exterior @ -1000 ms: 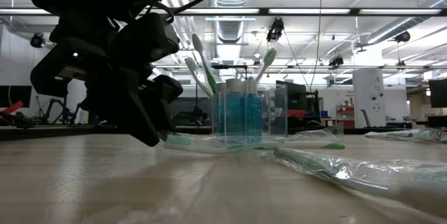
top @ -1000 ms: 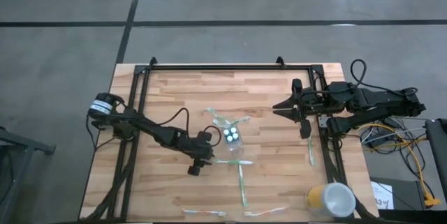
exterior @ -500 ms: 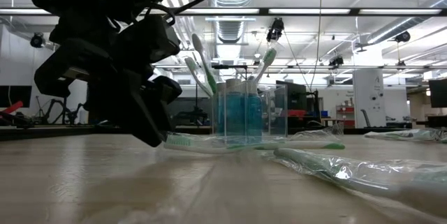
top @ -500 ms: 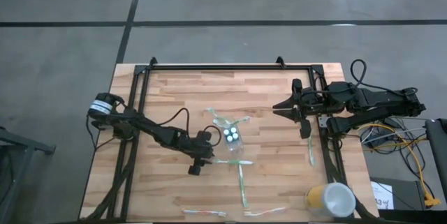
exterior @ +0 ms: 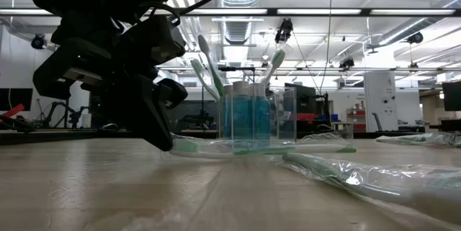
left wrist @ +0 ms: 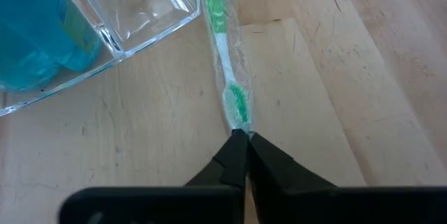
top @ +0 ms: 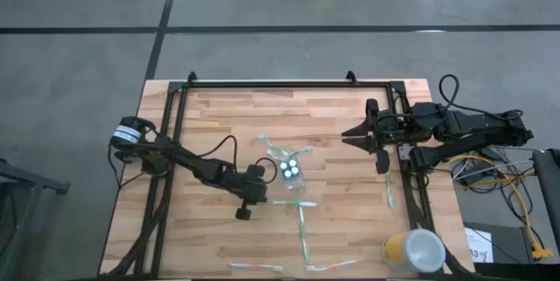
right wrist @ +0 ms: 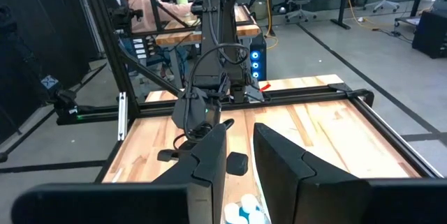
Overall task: Pick & Place toothbrushing station
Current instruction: Put the white green toothbrush into the back side of the transparent organizer
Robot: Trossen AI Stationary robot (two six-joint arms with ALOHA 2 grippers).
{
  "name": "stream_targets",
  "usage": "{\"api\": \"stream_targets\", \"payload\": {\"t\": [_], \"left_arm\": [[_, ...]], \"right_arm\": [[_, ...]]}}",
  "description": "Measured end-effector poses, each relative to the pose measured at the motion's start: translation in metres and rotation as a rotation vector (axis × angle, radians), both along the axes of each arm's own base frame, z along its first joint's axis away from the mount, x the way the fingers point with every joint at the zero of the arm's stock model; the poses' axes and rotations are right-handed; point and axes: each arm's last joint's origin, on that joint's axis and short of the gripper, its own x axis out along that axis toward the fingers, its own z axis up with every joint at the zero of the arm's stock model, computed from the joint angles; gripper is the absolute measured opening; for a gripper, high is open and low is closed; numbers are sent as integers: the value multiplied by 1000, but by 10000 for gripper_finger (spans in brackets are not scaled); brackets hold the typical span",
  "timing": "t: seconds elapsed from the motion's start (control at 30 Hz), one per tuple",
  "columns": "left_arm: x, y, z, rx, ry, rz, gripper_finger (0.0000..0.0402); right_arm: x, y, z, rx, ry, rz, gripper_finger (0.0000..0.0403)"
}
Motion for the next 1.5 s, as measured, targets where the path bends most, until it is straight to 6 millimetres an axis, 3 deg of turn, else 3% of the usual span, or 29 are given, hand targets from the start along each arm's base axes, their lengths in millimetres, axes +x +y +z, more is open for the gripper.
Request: {"api": "stream_targets", "payload": {"t": [0.33, 0.53, 0.73, 1.03, 1.3, 1.5], "left_arm": [[0, 0, 1, 1, -3, -6, 4], [-3, 0, 18, -25, -51, -17, 3], [-16, 3, 47, -75, -84, 3, 2], [-54, 15, 92, -142, -26, 107, 1], [-78, 27, 145, 58, 212, 226, 1], [-79, 28, 188, 89, 159, 192, 1]], "right_arm": [[0, 0, 0, 0, 1, 0, 68], [0, 0, -1, -1, 16, 0, 68], [-1, 0, -3, -1, 32, 0, 68], [-1, 0, -4, -6, 46, 0, 68], [-1, 0, -6, -51, 57, 8, 68], [-1, 0, -6, -59, 56, 9, 68]]}}
